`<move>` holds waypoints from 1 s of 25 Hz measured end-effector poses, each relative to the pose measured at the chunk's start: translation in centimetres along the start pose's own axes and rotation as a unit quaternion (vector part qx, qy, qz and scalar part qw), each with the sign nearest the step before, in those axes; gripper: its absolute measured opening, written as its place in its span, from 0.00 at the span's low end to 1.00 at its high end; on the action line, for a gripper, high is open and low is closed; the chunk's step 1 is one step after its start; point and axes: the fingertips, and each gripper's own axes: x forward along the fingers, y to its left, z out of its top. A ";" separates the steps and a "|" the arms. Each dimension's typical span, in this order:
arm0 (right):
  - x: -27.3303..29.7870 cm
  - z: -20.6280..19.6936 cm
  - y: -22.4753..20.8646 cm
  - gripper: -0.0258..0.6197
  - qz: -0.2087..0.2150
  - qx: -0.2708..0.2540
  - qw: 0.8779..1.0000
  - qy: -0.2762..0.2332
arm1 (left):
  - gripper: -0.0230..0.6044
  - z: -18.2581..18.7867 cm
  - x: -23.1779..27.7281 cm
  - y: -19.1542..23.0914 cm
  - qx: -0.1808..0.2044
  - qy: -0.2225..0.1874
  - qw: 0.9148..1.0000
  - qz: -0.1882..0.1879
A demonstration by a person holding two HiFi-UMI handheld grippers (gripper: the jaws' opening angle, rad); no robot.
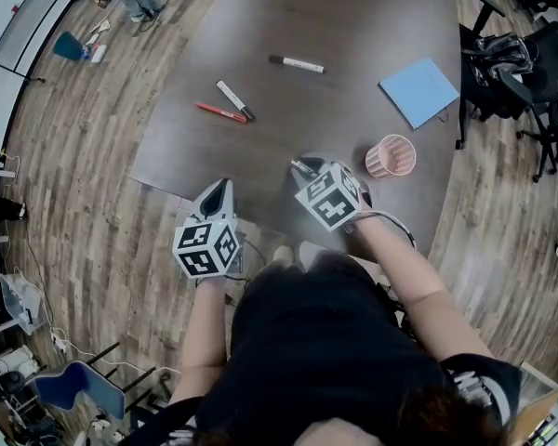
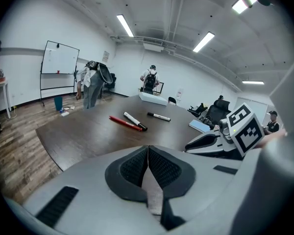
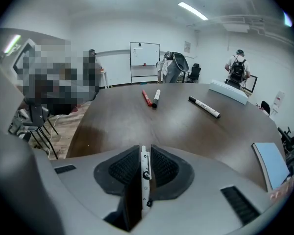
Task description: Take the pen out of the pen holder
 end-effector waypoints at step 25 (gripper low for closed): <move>-10.2 2.8 -4.5 0.07 -0.065 0.152 0.978 -0.126 | 0.08 4.6 -0.9 -2.9 0.018 -0.039 0.998 -0.049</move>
